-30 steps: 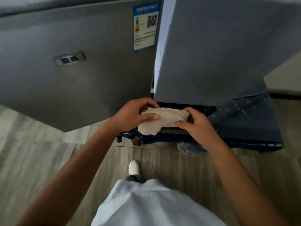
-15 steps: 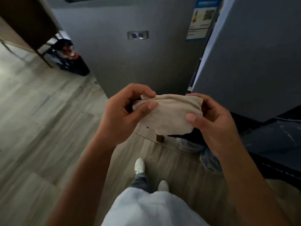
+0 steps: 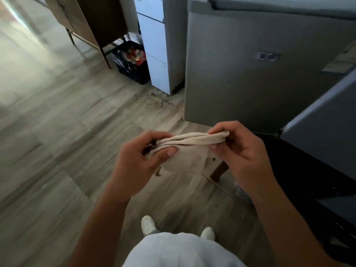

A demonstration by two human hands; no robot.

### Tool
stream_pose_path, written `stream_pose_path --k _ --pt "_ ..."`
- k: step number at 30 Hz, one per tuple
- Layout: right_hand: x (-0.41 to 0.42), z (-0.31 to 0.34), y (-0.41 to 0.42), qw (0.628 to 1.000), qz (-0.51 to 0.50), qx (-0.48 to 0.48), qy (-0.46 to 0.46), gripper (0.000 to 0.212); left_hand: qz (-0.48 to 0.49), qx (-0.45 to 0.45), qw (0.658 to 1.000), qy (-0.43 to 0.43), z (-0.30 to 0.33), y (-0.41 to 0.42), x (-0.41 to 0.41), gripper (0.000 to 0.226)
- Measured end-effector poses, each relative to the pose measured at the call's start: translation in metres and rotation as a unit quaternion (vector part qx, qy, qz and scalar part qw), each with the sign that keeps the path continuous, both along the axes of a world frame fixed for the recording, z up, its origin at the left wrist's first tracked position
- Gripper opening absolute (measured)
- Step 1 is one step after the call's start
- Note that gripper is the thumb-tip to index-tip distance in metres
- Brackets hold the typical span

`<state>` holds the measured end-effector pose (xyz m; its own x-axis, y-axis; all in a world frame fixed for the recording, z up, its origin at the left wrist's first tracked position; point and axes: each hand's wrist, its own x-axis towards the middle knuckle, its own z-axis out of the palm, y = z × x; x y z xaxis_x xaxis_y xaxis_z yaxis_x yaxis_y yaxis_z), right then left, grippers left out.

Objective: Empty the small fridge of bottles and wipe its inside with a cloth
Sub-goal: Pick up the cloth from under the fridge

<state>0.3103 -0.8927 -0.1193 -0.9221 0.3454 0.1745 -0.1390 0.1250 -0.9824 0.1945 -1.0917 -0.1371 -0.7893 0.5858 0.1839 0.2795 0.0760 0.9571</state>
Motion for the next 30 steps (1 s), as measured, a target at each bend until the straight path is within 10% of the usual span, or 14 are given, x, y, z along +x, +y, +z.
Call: stream_pose_path --k 14,30 --pt "-0.174 -0.020 -0.134 0.989 0.083 -0.120 -0.037 0.048 0.021 0.065 0.997 -0.022 0.009 -0.131 -0.151 0.013" --pt "-0.433 -0.033 -0.082 0.986 0.160 0.046 -0.007 0.003 0.062 -0.021 0.995 -0.069 -0.005 -0.102 -0.374 0.051"
